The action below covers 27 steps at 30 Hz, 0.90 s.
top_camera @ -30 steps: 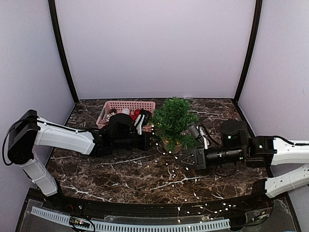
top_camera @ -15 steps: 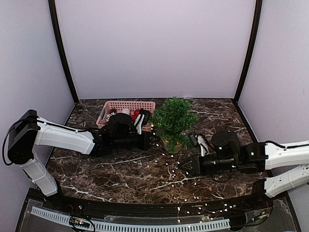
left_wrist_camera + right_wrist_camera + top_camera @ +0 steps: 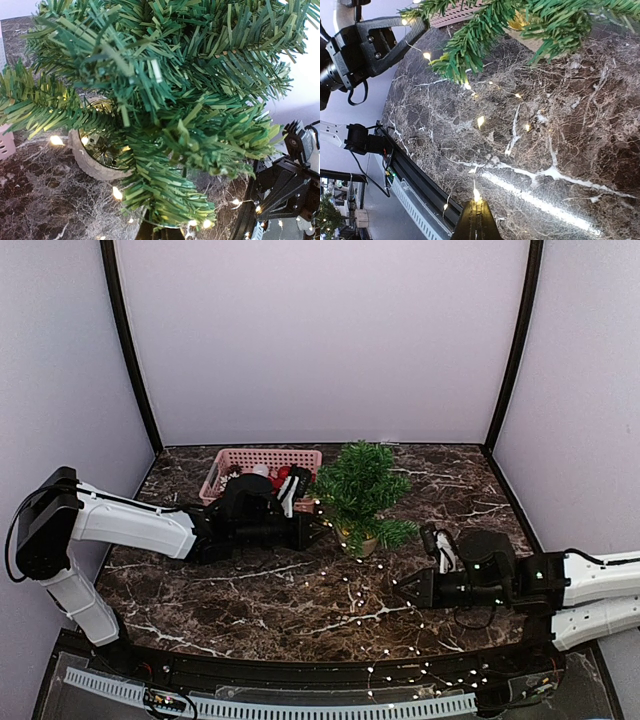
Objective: Decorate the small christmas tree
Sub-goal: Wrap the side of the string light in the gap of the branches.
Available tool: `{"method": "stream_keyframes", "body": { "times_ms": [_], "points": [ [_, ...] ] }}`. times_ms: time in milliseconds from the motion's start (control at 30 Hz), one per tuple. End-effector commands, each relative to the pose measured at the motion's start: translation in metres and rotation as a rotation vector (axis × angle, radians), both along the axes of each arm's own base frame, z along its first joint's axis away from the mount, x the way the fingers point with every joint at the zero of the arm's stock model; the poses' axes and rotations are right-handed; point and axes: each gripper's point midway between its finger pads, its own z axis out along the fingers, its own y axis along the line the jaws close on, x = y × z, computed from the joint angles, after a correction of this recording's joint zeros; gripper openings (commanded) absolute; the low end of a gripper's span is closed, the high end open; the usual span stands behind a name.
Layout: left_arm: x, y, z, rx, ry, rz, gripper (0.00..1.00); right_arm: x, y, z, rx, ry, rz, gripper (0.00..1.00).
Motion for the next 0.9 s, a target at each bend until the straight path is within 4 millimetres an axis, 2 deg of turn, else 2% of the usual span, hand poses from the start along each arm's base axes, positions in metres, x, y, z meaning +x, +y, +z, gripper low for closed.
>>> {"method": "stream_keyframes", "body": {
  "times_ms": [0,100,233,367,500,700,867],
  "points": [
    [0.002,-0.002,0.023,-0.061,-0.032,-0.005,0.00,-0.004,0.023,0.004,0.037,-0.003,0.071,0.00],
    [0.002,-0.002,0.024,-0.063,-0.032,-0.005,0.00,-0.002,0.032,-0.008,-0.018,0.001,0.092,0.00],
    [0.002,-0.002,0.025,-0.063,-0.032,-0.005,0.00,0.008,0.038,-0.013,-0.065,-0.012,0.063,0.00],
    [0.002,0.000,0.025,-0.061,-0.034,-0.005,0.00,0.027,0.023,-0.016,-0.154,-0.039,-0.053,0.00],
    [0.002,0.001,0.026,-0.057,-0.036,-0.008,0.00,0.045,-0.004,-0.014,-0.238,-0.073,-0.155,0.00],
    [0.001,0.008,0.021,-0.034,-0.035,0.001,0.00,0.064,-0.029,0.014,-0.252,-0.142,-0.210,0.00],
    [0.001,0.013,0.017,-0.024,-0.030,0.010,0.00,0.067,-0.034,0.040,-0.263,-0.185,-0.187,0.00]
  ]
}}
